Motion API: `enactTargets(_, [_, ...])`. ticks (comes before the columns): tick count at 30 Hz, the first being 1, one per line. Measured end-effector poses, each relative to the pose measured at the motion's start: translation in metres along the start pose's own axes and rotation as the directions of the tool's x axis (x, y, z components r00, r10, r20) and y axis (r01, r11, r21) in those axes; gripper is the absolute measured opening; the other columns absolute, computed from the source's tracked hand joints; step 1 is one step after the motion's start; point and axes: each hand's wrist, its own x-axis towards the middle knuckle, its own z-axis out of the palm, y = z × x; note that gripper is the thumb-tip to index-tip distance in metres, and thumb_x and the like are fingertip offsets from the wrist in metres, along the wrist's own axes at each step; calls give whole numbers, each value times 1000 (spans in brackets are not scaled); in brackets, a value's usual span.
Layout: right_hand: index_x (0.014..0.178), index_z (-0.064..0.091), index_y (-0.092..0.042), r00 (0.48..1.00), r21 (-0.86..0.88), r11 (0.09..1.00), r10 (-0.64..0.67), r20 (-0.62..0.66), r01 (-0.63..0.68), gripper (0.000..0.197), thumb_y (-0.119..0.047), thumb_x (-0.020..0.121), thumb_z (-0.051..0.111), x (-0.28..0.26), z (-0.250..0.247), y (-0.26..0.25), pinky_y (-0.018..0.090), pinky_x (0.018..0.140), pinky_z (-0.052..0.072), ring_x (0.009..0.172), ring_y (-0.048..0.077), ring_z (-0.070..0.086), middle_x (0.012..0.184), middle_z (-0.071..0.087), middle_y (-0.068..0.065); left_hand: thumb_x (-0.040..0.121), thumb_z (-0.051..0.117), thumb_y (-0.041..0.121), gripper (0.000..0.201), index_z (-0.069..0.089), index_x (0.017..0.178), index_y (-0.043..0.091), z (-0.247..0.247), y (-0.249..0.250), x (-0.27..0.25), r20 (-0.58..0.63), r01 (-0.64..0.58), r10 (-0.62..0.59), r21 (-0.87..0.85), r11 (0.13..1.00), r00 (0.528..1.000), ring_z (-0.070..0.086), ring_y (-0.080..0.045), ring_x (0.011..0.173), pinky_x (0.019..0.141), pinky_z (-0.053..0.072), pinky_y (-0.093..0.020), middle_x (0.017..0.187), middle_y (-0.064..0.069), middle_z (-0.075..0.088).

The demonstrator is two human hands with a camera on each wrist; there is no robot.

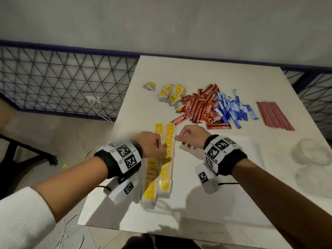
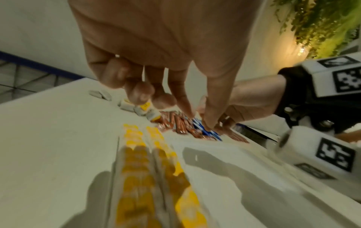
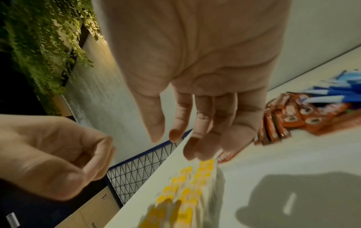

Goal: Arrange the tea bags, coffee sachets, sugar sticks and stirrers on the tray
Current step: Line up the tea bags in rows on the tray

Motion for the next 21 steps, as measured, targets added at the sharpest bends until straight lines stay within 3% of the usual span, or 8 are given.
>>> enactTargets(3, [74, 47, -18, 1000, -12, 1000, -18, -22, 18, 23, -28, 90, 58, 16, -23, -13, 19, 48, 37, 59, 9, 48, 76, 55, 0, 85, 60, 38, 17, 54, 80, 23, -24, -9, 15, -108, 15, -28, -119, 993, 994, 50, -15, 84, 76, 40, -25, 88, 2, 55])
enactTargets(6, [73, 46, -15, 996, 24, 1000, 18, -93, -16, 22, -23, 91, 57, 35, -40, -21, 21, 51, 37, 59, 12, 47, 70, 51, 1, 85, 62, 34, 14, 53, 78, 26, -41, -20, 32, -150, 56, -86, -194, 980, 985, 51, -15, 85, 74, 36, -21, 90, 2, 56])
enactTargets(9, [94, 53, -11, 981, 82, 995, 64, -185, -49, 15, -22, 88, 60, 61, -48, -25, 22, 54, 37, 71, 21, 51, 81, 54, 7, 86, 61, 29, 9, 55, 86, 23, -52, -31, 52, -147, 71, -108, -232, 970, 983, 50, -15, 86, 72, 36, -20, 92, 2, 56])
enactTargets(11, [108, 56, -8, 960, 107, 992, 94, -263, -68, 25, -21, 88, 60, 75, -53, -28, 22, 56, 40, 78, 21, 52, 97, 58, 11, 87, 60, 28, 9, 55, 90, 21, -56, -37, 67, -153, 68, -113, -270, 960, 982, 51, -16, 87, 68, 36, -21, 93, 1, 56])
enactTargets(13, [115, 56, -6, 950, 96, 991, 115, -292, -90, 30, -20, 89, 58, 87, -58, -34, 28, 68, 45, 85, 24, 55, 113, 60, 15, 88, 60, 27, 9, 55, 92, 21, -58, -43, 86, -158, 61, -111, -292, 955, 981, 52, -17, 90, 72, 34, -20, 94, 2, 56])
enactTargets(17, [118, 57, 0, 955, 74, 982, 185, -232, -173, 36, -21, 89, 59, 112, -61, -42, 34, 89, 45, 108, 32, 57, 122, 59, 19, 88, 61, 29, 16, 57, 100, 20, -64, -55, 125, -128, 70, -122, -352, 933, 984, 50, -14, 90, 76, 33, -19, 96, 2, 55])
enactTargets(21, [122, 54, -4, 956, 58, 976, 216, -198, -208, 46, -30, 86, 65, 139, -56, -43, 24, 77, 41, 108, 27, 56, 121, 59, 12, 89, 59, 30, 35, 54, 120, 13, -75, -64, 167, -124, 100, -163, -406, 908, 979, 53, -20, 111, 81, 33, -19, 112, -2, 58])
